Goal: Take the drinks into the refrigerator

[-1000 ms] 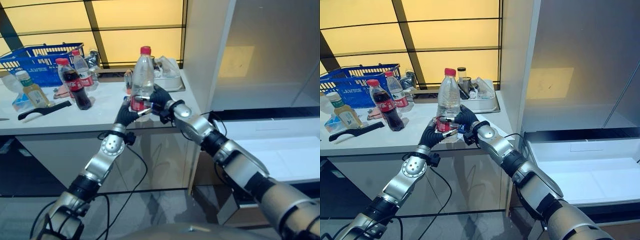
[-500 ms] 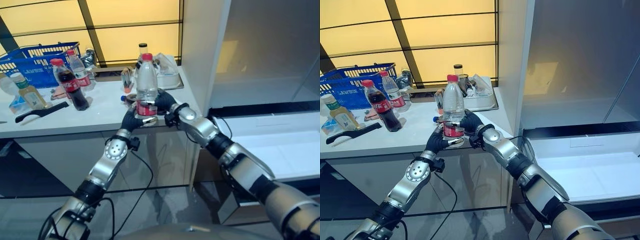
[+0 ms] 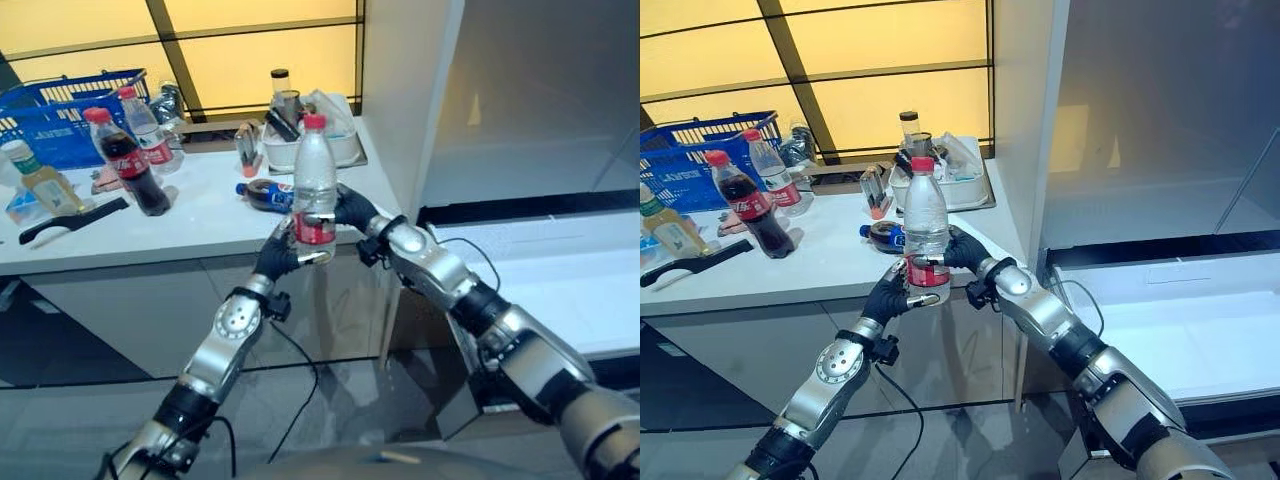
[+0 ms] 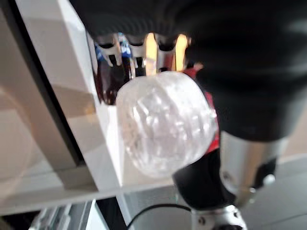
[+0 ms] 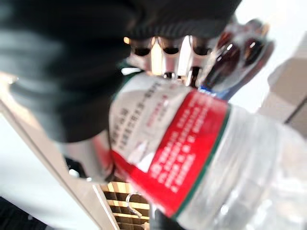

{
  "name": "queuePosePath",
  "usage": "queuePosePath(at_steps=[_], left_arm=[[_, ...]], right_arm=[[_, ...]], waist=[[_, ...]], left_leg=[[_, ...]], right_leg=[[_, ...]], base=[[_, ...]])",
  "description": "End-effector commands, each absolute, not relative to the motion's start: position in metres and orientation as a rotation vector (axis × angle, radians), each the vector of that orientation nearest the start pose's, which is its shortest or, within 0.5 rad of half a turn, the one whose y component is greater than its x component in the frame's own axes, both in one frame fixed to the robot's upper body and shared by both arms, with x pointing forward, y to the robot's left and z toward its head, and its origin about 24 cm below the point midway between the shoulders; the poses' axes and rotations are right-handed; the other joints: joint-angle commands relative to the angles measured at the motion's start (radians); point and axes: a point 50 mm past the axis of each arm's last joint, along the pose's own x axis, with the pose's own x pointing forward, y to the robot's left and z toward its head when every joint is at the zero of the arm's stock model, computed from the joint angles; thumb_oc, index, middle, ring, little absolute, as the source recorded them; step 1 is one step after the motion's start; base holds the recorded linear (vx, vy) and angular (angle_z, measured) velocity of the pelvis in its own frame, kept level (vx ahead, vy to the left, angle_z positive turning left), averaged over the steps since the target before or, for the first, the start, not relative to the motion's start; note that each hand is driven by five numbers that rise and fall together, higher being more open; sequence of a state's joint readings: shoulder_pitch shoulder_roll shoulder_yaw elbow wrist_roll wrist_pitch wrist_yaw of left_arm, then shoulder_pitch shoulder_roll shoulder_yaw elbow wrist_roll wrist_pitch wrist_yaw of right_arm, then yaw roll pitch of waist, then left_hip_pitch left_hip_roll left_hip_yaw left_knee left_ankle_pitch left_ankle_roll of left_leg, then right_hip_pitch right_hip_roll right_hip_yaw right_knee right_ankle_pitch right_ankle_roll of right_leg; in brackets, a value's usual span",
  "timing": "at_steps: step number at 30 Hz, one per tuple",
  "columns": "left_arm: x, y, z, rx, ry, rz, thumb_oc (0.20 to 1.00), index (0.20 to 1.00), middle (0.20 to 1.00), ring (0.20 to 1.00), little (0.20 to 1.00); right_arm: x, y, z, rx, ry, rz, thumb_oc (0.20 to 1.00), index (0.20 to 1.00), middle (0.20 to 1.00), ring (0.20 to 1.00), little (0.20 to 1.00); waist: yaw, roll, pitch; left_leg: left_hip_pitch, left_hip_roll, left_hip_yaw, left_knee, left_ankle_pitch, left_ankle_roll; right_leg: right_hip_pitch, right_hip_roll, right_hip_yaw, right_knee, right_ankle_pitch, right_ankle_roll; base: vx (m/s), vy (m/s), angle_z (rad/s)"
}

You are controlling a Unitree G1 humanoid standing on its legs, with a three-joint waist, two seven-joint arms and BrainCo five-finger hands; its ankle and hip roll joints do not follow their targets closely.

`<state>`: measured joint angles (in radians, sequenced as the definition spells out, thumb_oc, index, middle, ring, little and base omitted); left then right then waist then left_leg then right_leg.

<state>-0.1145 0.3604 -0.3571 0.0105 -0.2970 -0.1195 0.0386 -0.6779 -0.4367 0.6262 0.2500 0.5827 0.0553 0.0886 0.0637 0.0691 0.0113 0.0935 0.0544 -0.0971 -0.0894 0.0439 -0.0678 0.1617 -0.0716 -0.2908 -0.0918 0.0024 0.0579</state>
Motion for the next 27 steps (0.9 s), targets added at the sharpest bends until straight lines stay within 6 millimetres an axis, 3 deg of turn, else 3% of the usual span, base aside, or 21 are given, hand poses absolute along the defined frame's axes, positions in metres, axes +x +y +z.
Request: queuePosePath(at_steps=[1, 9, 23, 27], left_arm=[[0.253, 0.196, 0.059, 0.128, -0.080, -0.115, 1.000, 1.000, 1.000, 1.000, 1.000], [0.239, 0.202, 0.047, 0.109, -0.022, -0.106, 1.000, 1.000, 1.000, 1.000, 1.000], [0.237, 0.207, 0.051, 0.103, -0.034, -0.095, 1.000, 1.000, 1.000, 1.000, 1.000], [0.235, 0.210, 0.053, 0.093, -0.045, -0.083, 1.000, 1.000, 1.000, 1.000, 1.000]], right_arm=[[0.356, -0.172, 0.227, -0.078, -0.455, 0.280, 0.200, 0.200, 0.200, 0.200, 0.200], [0.329, -0.231, 0.226, -0.076, -0.492, 0.150, 0.200, 0.200, 0.200, 0.200, 0.200], [0.304, -0.283, 0.225, -0.106, -0.496, -0.014, 0.200, 0.200, 0.200, 0.200, 0.200], [0.289, -0.310, 0.229, -0.157, -0.513, -0.123, 0.200, 0.200, 0.200, 0.200, 0.200]], waist=[[0.009, -0.070, -0.029], [-0.012, -0.069, -0.024], [-0.039, -0.066, -0.022], [-0.053, -0.065, -0.020]], left_leg=[[0.062, -0.054, 0.043, 0.007, -0.128, 0.070], [0.063, -0.052, 0.054, 0.006, -0.132, 0.068], [0.061, -0.046, 0.064, 0.004, -0.135, 0.063], [0.059, -0.046, 0.066, 0.004, -0.137, 0.062]], right_leg=[[0.022, -0.031, 0.078, 0.027, -0.062, 0.040], [0.017, -0.026, 0.087, 0.019, -0.062, 0.043], [0.008, -0.020, 0.101, 0.015, -0.062, 0.043], [0.004, -0.018, 0.103, 0.016, -0.063, 0.042]], base=[[0.01, 0.000, -0.05], [0.01, -0.003, -0.04], [0.00, -0.004, -0.06], [0.00, 0.000, 0.00]])
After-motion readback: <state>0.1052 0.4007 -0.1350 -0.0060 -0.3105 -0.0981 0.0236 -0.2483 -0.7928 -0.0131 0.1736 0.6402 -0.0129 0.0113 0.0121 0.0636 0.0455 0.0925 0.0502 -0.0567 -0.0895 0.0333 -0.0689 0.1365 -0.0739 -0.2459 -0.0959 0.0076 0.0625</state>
